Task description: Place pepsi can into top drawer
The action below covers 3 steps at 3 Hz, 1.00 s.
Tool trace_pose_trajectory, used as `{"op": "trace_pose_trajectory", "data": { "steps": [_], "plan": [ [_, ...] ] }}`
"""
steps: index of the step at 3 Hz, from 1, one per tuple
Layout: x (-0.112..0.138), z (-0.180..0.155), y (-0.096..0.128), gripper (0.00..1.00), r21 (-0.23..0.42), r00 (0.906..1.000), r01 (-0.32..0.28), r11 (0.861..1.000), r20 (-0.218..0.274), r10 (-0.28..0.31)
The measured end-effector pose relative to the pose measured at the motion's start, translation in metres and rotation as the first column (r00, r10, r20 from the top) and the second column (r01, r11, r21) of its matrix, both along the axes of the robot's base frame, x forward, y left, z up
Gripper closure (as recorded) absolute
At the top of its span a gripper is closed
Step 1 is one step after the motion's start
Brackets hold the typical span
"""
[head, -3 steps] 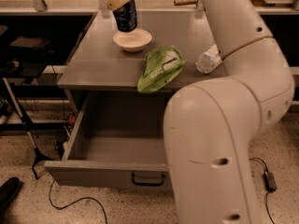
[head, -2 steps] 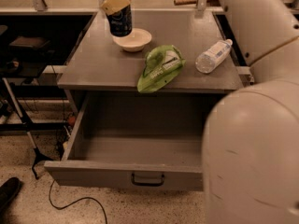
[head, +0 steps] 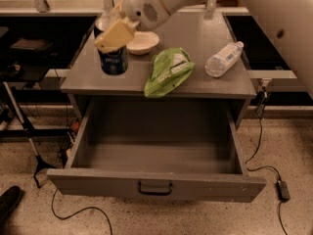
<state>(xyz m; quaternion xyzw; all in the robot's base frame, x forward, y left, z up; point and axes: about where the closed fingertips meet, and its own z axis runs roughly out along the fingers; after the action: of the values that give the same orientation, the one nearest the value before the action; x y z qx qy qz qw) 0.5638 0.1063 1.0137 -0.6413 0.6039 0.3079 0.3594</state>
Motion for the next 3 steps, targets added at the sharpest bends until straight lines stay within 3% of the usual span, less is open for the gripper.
{"op": "trace_pose_trajectory", "data": {
  "steps": [1,2,3],
  "plan": [
    [-0.041,-0.036,-0.017,1.00,-0.019,0.9970,-0.025,1.000,-0.073,0.023],
    [-0.057,-0.097,-0.048,1.00,-0.059,0.9848,0.013,0.998,-0.172,-0.023],
    [-0.048,-0.161,-0.079,1.00,-0.089,0.9516,0.097,0.991,-0.284,-0.118]
  ]
}}
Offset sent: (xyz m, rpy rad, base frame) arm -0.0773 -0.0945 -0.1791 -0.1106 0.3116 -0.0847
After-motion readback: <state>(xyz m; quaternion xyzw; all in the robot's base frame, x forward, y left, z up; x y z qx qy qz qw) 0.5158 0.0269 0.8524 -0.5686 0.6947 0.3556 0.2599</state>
